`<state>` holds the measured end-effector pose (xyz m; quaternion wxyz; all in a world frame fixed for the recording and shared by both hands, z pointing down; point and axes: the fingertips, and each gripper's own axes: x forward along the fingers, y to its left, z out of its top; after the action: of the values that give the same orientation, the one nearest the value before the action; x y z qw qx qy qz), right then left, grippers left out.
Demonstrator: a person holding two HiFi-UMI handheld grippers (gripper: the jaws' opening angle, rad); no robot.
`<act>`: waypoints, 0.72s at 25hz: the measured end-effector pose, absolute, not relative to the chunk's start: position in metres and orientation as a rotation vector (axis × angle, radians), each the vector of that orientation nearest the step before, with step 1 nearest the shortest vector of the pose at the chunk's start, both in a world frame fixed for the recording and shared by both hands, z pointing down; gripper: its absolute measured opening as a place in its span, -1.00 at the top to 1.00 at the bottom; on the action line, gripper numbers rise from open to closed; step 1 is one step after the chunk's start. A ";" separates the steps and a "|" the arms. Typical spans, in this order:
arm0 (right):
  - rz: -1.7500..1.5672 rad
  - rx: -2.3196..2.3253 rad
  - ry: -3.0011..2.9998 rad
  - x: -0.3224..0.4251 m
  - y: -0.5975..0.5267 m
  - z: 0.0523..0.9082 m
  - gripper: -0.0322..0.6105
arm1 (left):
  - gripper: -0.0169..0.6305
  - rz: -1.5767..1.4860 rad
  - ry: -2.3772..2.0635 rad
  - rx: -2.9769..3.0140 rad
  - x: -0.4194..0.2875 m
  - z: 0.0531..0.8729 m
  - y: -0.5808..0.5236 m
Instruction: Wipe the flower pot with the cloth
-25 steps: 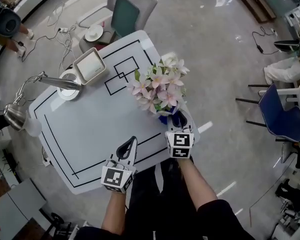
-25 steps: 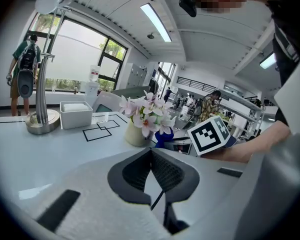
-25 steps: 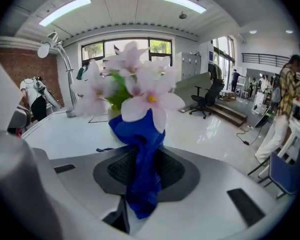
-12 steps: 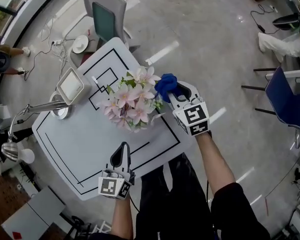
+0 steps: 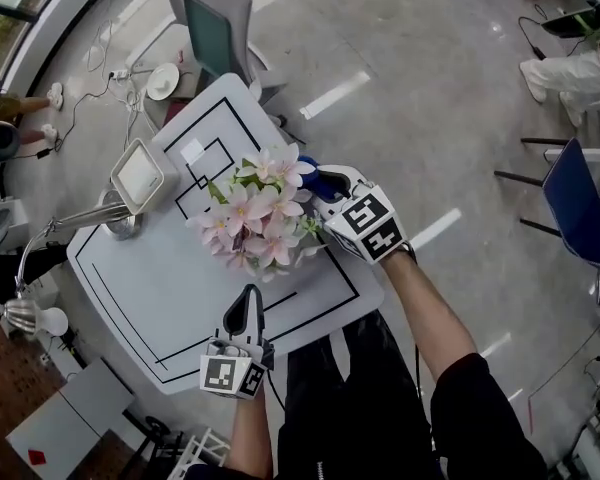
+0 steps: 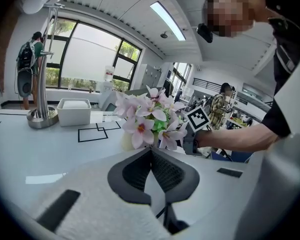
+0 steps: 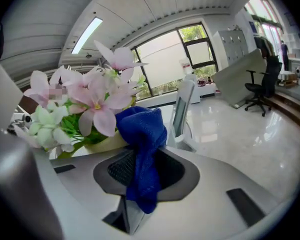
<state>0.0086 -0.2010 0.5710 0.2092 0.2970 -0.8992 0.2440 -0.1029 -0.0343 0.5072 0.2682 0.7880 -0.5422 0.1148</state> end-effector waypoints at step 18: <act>0.704 1.087 -2.361 0.031 -0.167 0.571 0.59 | 0.93 0.265 -1.534 2.095 -0.112 0.493 -0.002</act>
<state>0.0308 -0.1671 0.5709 0.2227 0.3935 -0.8548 0.2548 -0.1125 -0.0022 0.4935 0.2625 0.7745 -0.5672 0.0981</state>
